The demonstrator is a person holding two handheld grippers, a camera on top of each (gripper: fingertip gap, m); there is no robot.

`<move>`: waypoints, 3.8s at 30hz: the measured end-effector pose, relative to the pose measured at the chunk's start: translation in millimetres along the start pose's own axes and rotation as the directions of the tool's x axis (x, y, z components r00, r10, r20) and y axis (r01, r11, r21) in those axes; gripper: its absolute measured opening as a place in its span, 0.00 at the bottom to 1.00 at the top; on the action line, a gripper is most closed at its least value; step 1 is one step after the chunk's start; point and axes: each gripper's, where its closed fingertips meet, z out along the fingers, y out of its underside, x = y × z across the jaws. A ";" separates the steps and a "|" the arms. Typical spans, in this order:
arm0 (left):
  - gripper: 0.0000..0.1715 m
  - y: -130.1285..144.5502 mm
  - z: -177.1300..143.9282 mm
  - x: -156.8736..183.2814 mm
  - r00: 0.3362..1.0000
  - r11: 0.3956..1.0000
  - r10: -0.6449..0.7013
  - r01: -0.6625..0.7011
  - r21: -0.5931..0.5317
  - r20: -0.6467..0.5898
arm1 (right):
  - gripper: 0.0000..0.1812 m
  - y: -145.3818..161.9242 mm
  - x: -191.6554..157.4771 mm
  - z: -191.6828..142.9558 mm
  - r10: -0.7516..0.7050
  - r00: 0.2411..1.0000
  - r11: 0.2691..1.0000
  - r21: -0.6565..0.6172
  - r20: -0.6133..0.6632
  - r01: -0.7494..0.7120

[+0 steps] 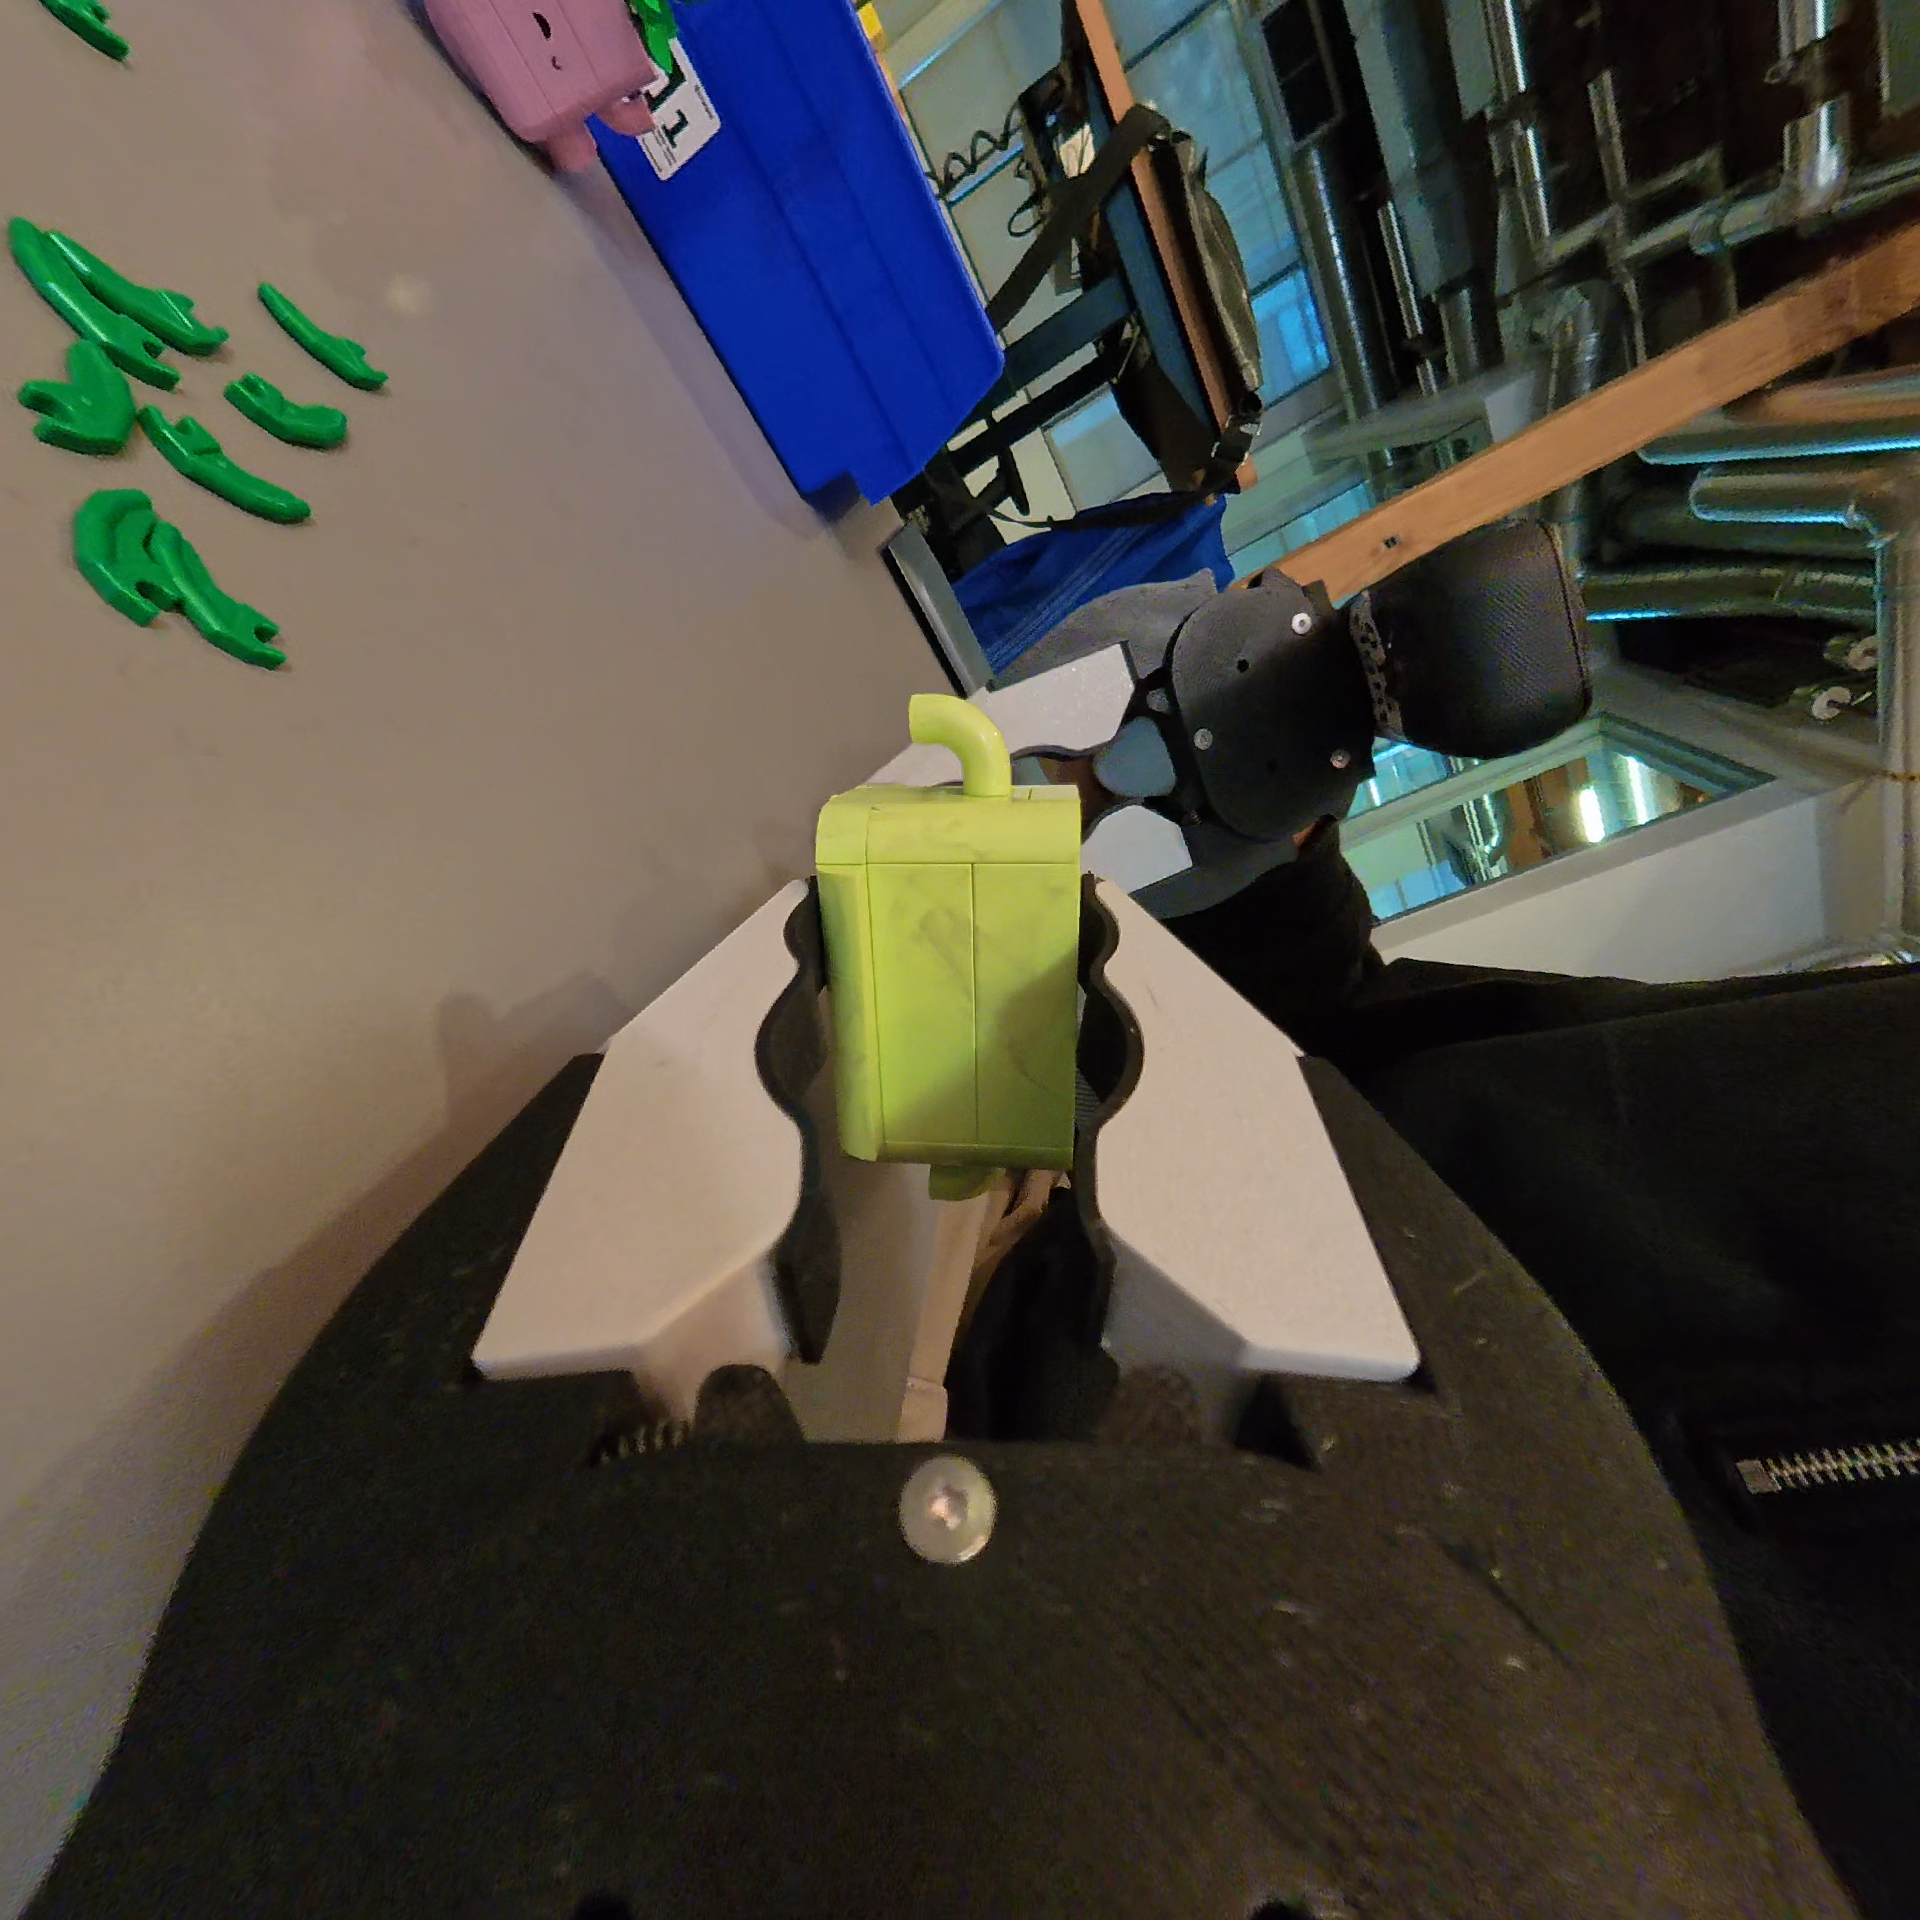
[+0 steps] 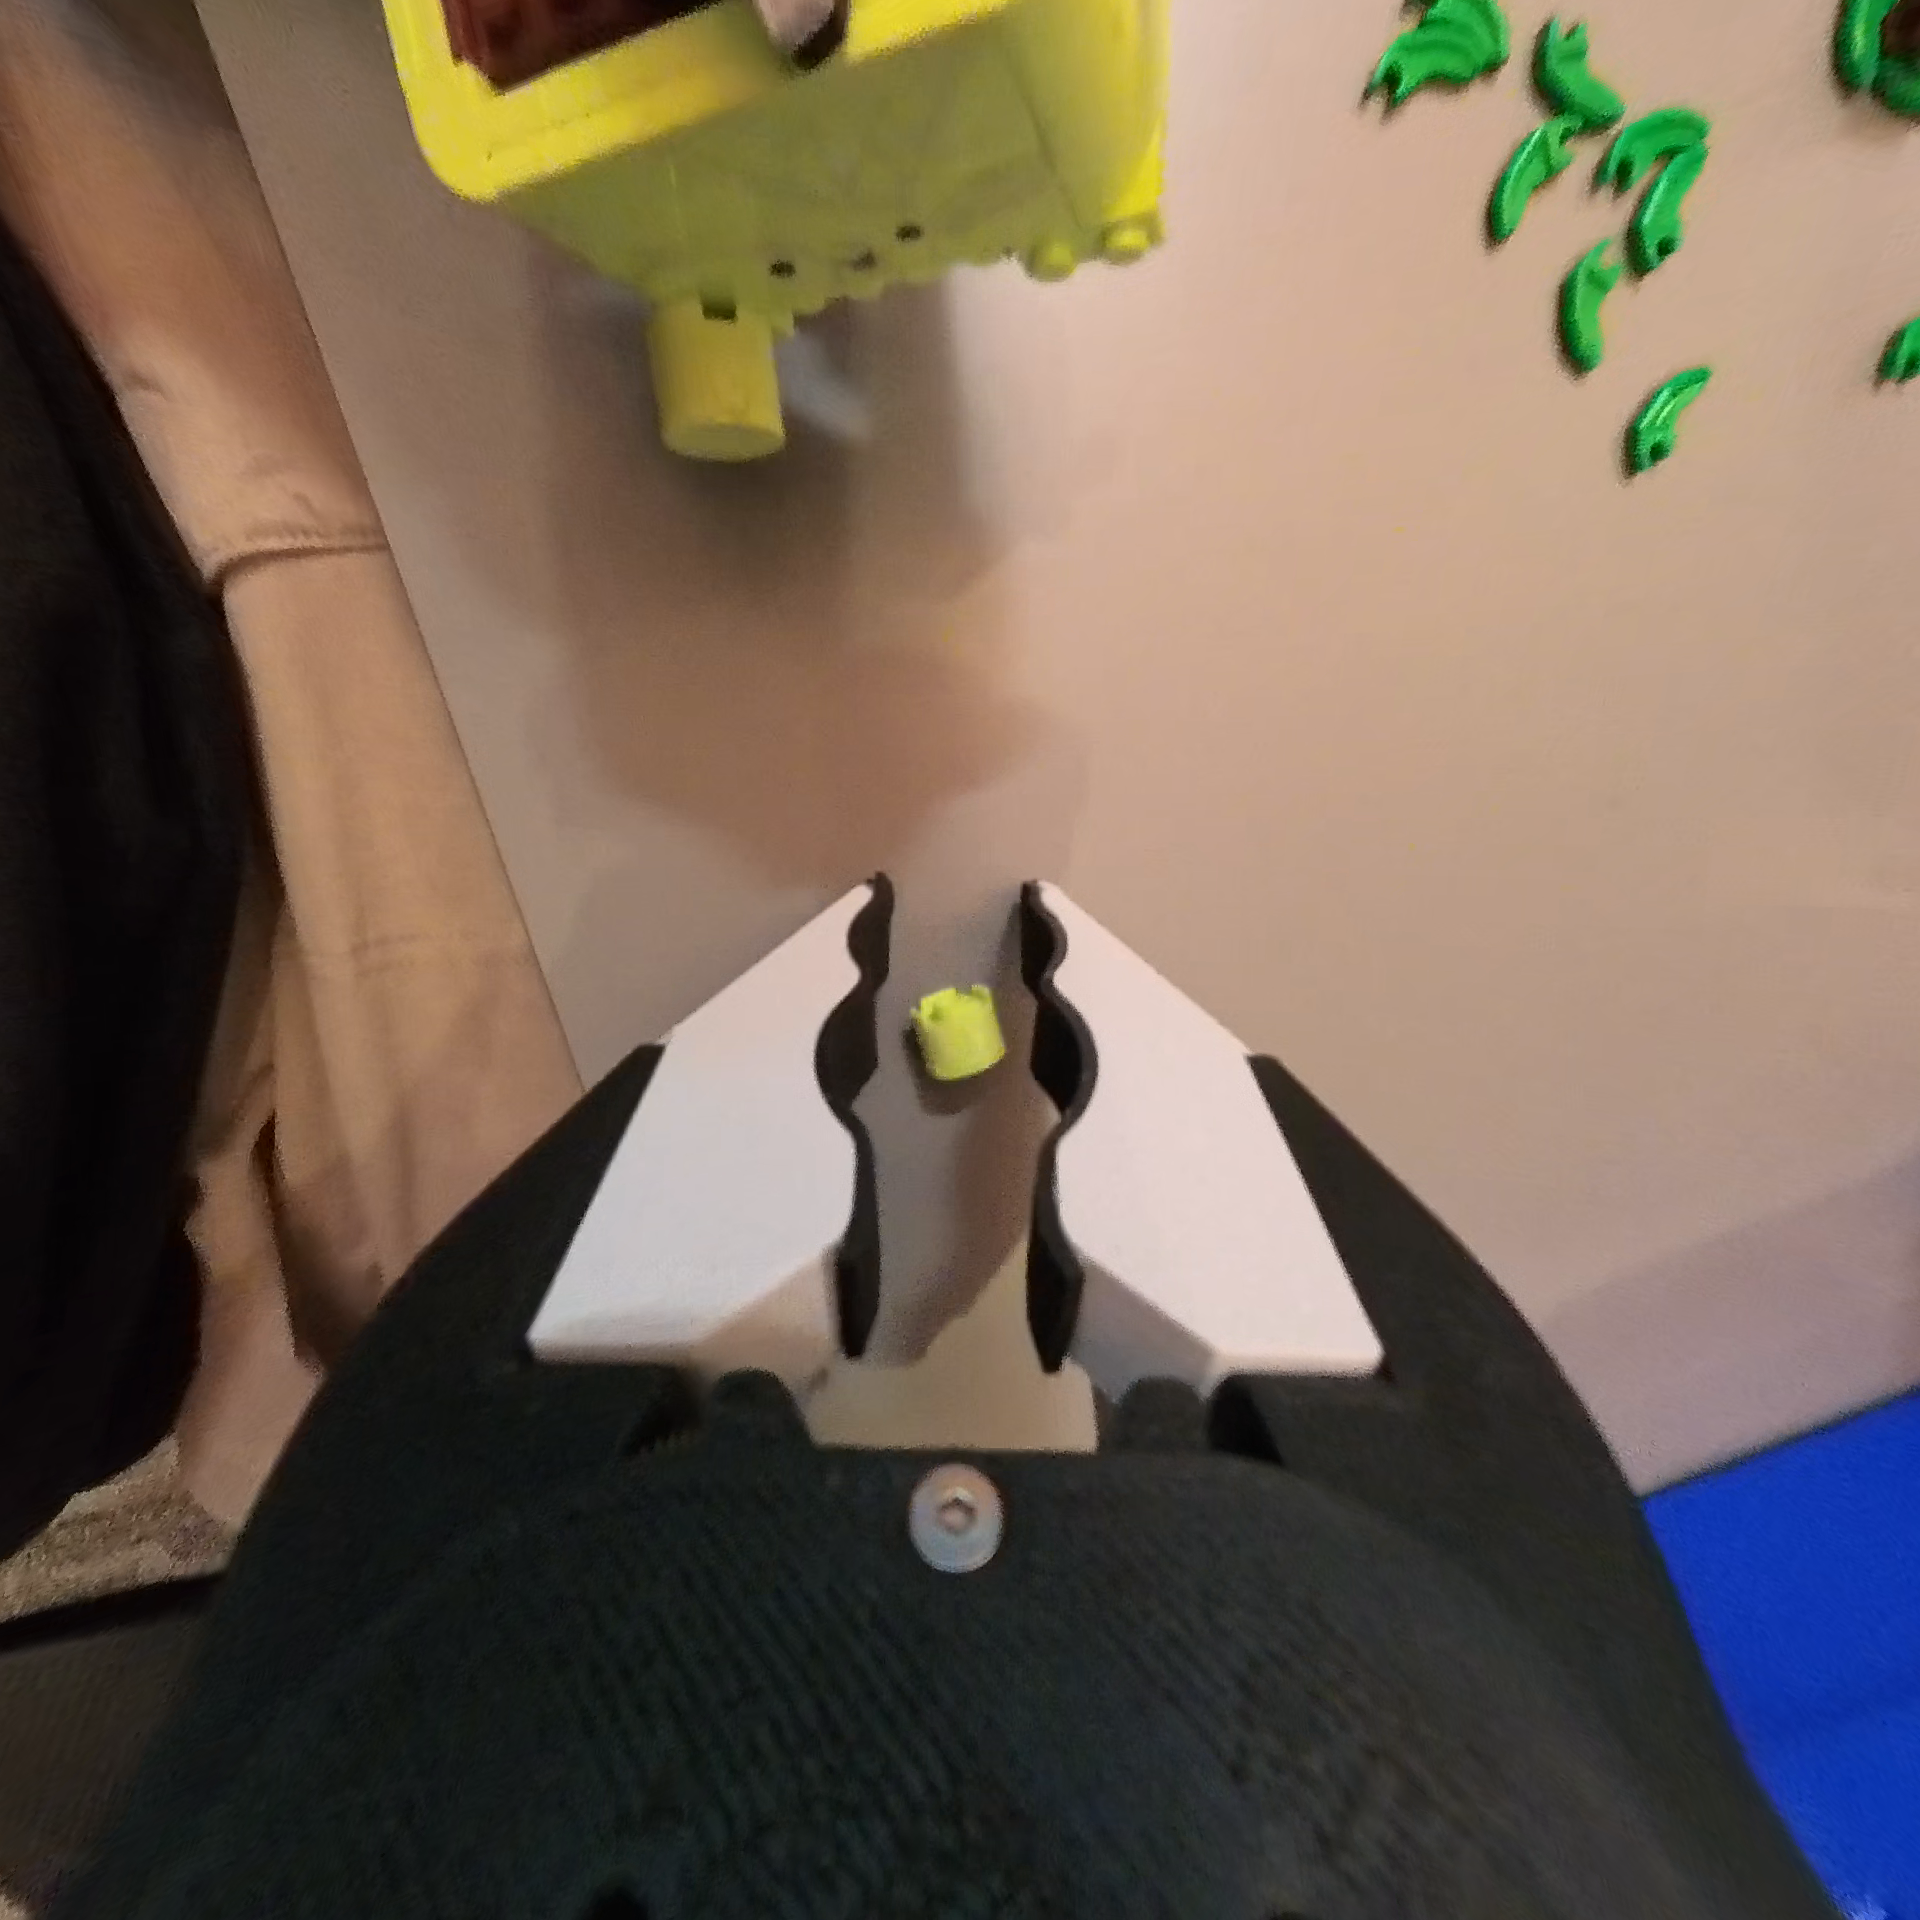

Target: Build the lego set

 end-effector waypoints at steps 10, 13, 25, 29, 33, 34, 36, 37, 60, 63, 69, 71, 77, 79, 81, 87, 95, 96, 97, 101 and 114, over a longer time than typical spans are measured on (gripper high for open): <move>0.25 0.7 -2.0 2.0 1.000 1.000 -0.010 0.010 0.000 -0.018 | 0.11 15.7 6.0 -40.8 0.109 0.981 0.921 0.354 0.161 -0.160; 0.25 0.9 -0.7 1.2 1.000 1.000 -0.010 0.010 -0.006 -0.015 | 0.19 24.1 -0.9 -41.8 0.115 0.944 0.877 0.416 0.308 -0.242; 0.25 1.9 2.9 -0.5 1.000 1.000 0.002 -0.002 -0.019 -0.001 | 0.08 18.1 -9.7 -20.7 -0.026 0.965 0.903 0.419 0.262 -0.090; 0.25 1.2 2.5 -0.4 1.000 1.000 0.000 0.000 -0.014 -0.004 | 0.08 21.7 8.6 -35.1 0.071 0.974 0.933 0.331 0.217 -0.142; 0.25 2.6 4.0 -0.5 1.000 1.000 0.001 -0.001 -0.025 -0.003 | 0.08 55.7 29.8 -51.6 0.048 0.998 0.996 -0.072 0.039 -0.045; 0.25 3.0 5.0 -0.7 1.000 1.000 0.002 -0.002 -0.028 -0.001 | 0.08 65.9 33.9 -55.8 0.017 1.000 0.979 -0.202 0.010 -0.015; 0.25 5.3 6.7 -1.0 1.000 0.999 0.014 -0.014 -0.042 0.006 | 0.08 79.5 37.1 -61.2 -0.032 0.999 0.906 -0.421 0.011 0.034; 0.25 6.2 7.0 -0.3 1.000 0.999 0.022 -0.021 -0.046 0.006 | 0.08 81.0 37.0 -60.2 -0.044 0.999 0.870 -0.491 0.030 0.053; 0.25 -0.1 0.1 8.4 0.998 1.000 -0.010 0.010 0.007 -0.067 | 0.20 45.7 80.2 -74.6 0.234 0.972 0.955 0.195 -0.021 -0.225; 0.26 -1.5 1.0 10.5 0.997 1.000 -0.006 0.007 0.011 -0.083 | 0.16 72.9 55.8 -58.5 0.275 0.958 0.954 0.105 0.078 -0.282; 0.25 -1.0 3.9 12.6 0.993 0.999 -0.031 0.029 -0.014 -0.116 | 0.13 79.7 40.4 -40.4 0.138 0.984 0.990 0.006 0.114 -0.139; 0.25 -1.9 4.1 12.0 0.992 0.999 -0.038 0.037 -0.012 -0.118 | 0.15 73.4 40.5 -39.9 0.126 0.979 0.992 0.011 0.161 -0.130; 0.25 -2.6 3.8 11.3 0.991 0.999 -0.054 0.053 -0.012 -0.122 | 0.11 75.1 38.0 -30.8 0.028 0.974 0.995 -0.095 0.223 -0.007; 0.25 -3.4 3.3 11.0 0.991 0.998 -0.058 0.058 -0.008 -0.123 | 0.08 77.1 38.8 -29.5 0.007 0.975 0.991 -0.131 0.221 0.022; 0.25 -3.5 2.8 11.5 0.990 0.998 -0.061 0.060 -0.007 -0.128 | 0.08 75.7 38.7 -29.4 -0.010 0.976 0.990 -0.137 0.219 0.041; 0.25 -6.3 0.3 12.5 0.990 0.998 -0.052 0.055 0.017 -0.134 | 0.08 18.1 42.5 -46.8 -0.004 0.992 0.986 0.165 0.127 -0.017; 0.26 -31.1 -27.1 33.0 0.915 0.973 -0.119 0.184 0.136 -0.386 | 0.07 -99.9 7.6 -97.7 0.152 0.976 0.610 0.762 0.156 -0.217; 0.26 -32.7 -29.5 36.2 0.899 0.970 -0.122 0.197 0.140 -0.420 | 0.07 -105.7 7.9 -97.0 0.174 0.969 0.557 0.794 0.176 -0.244; 0.26 -33.0 -30.2 38.3 0.889 0.970 -0.125 0.203 0.136 -0.440 | 0.07 -108.9 9.8 -94.3 0.194 0.962 0.513 0.815 0.195 -0.269; 0.26 -28.3 -27.8 49.8 0.870 0.981 -0.069 0.148 0.124 -0.488 | 0.07 -116.3 13.8 -94.4 0.190 0.923 0.313 0.871 0.334 -0.379; 0.26 -12.0 -11.4 64.6 0.893 0.968 0.229 -0.168 0.186 -0.386 | 0.07 -107.5 0.9 -95.9 0.084 0.850 0.182 0.830 0.521 -0.527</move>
